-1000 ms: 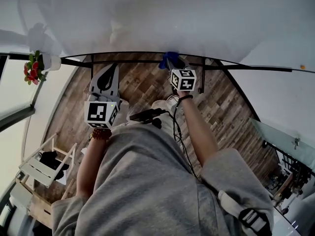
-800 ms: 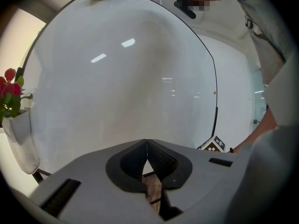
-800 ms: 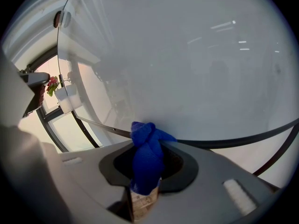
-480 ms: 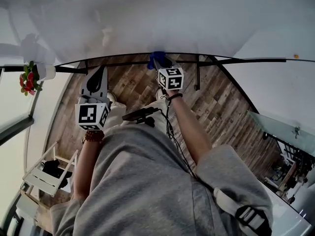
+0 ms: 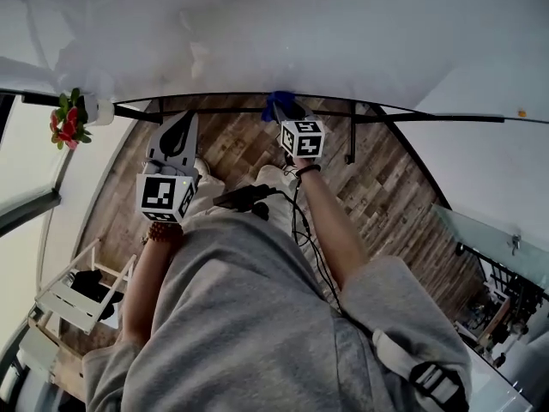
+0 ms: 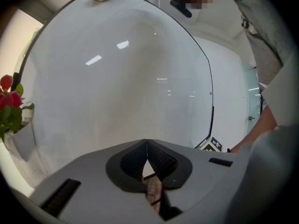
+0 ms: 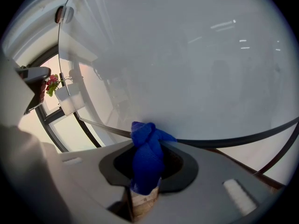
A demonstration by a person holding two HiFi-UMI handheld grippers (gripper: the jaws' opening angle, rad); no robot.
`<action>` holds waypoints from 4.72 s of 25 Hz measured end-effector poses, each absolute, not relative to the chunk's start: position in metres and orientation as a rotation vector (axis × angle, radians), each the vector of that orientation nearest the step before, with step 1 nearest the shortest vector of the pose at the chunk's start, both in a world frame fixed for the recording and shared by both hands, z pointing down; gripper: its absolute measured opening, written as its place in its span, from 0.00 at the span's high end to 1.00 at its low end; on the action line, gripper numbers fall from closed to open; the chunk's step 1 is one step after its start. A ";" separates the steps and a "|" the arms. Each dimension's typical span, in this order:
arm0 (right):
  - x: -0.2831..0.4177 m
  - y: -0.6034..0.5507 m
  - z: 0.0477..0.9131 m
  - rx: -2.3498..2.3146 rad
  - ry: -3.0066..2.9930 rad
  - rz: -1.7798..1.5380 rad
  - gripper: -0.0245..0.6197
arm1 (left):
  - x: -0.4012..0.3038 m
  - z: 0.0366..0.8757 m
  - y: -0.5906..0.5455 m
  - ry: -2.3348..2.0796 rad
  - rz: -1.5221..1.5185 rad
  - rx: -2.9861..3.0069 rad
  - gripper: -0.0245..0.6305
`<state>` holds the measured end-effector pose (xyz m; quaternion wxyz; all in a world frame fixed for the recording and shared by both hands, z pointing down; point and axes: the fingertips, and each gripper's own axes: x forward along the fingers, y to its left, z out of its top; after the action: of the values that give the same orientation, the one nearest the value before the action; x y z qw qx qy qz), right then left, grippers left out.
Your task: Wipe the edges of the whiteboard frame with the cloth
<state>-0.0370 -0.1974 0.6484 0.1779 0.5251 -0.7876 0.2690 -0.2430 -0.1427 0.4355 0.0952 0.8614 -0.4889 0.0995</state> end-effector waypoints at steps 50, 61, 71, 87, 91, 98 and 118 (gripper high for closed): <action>-0.178 -0.203 0.645 1.521 -2.244 0.950 0.80 | -0.365 0.451 -0.137 -1.394 0.297 2.540 0.95; -0.209 -0.204 0.645 1.474 -2.279 0.968 0.80 | -0.384 0.455 -0.135 -1.422 0.299 2.524 0.95; -0.234 -0.207 0.645 1.431 -2.298 0.996 0.80 | -0.394 0.454 -0.132 -1.458 0.304 2.509 0.95; -0.269 -0.207 0.644 1.366 -2.339 1.062 0.80 | -0.410 0.450 -0.129 -1.521 0.299 2.484 0.95; -0.281 -0.207 0.642 1.347 -2.355 1.089 0.80 | -0.417 0.450 -0.129 -1.541 0.299 2.470 0.95; -0.294 -0.208 0.644 1.354 -2.353 1.143 0.80 | -0.424 0.453 -0.128 -1.555 0.300 2.455 0.95; -0.333 -0.210 0.644 1.266 -2.385 1.216 0.80 | -0.440 0.461 -0.124 -1.593 0.306 2.421 0.95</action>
<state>-0.3332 -0.2099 0.6442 0.0899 0.4258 -0.8021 0.4091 -0.4402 -0.1238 0.4609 0.1133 0.8254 -0.5431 0.1044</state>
